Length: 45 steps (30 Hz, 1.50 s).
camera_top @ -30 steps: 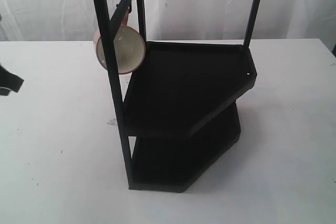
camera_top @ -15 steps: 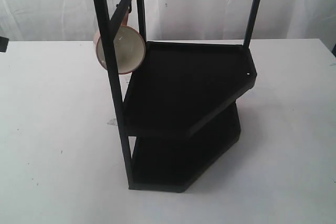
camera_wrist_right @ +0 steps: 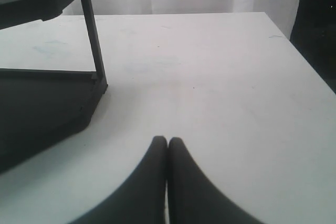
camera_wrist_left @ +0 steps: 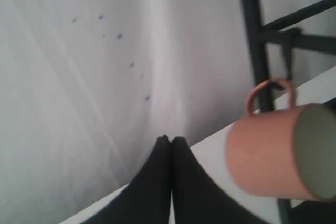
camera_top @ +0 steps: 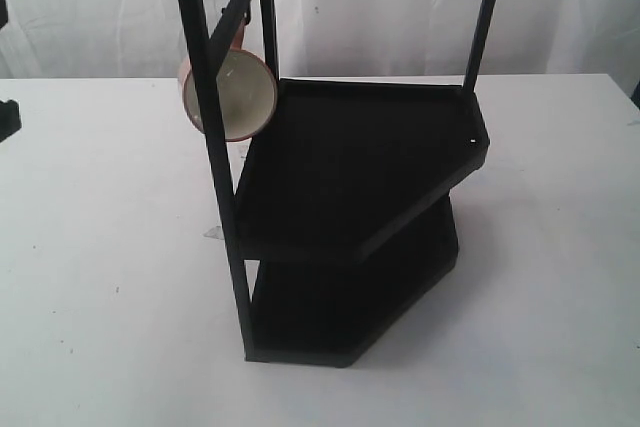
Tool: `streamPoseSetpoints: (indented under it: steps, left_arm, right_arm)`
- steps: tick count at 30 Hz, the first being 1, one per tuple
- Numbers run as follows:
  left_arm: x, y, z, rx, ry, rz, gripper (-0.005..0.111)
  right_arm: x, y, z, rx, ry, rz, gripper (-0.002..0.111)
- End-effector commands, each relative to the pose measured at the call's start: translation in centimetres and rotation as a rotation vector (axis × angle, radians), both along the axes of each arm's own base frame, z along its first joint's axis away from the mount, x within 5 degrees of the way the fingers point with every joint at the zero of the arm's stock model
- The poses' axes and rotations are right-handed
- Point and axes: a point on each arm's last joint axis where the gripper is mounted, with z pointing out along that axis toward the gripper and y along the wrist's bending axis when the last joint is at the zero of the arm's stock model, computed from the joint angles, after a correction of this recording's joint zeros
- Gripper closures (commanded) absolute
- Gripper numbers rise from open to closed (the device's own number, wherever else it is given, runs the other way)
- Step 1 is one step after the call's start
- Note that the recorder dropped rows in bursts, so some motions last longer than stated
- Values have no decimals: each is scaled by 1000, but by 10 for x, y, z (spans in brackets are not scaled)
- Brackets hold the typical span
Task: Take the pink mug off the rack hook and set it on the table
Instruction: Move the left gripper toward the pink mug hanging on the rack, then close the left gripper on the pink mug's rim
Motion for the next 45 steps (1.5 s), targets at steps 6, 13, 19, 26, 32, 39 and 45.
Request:
streamPoseSetpoints:
  steps: [6,13,19,26,32,39,45]
  left_arm:
    - [0,-30,-6,91,-85,-333,69]
    - [9,-59,-32,275,9,-355,54]
    - [20,-59,-25,167,167,-214,54]
    - [44,-67,-33,204,252,-193,54]
    - [51,-67,-33,219,291,-162,54]
    - [56,-70,-40,168,324,-161,54]
    - [59,-70,-41,139,317,-155,54]
  right_arm:
    - [0,0,0,-6,-8,6,108]
    - [0,0,0,-6,-8,6,108]
    - [0,0,0,-6,-8,6,108]
    - [0,0,0,-6,-8,6,108]
    - [0,0,0,-6,-8,6,108]
    - [0,0,0,-6,-8,6,108]
    - [0,0,0,-6,-8,6,108]
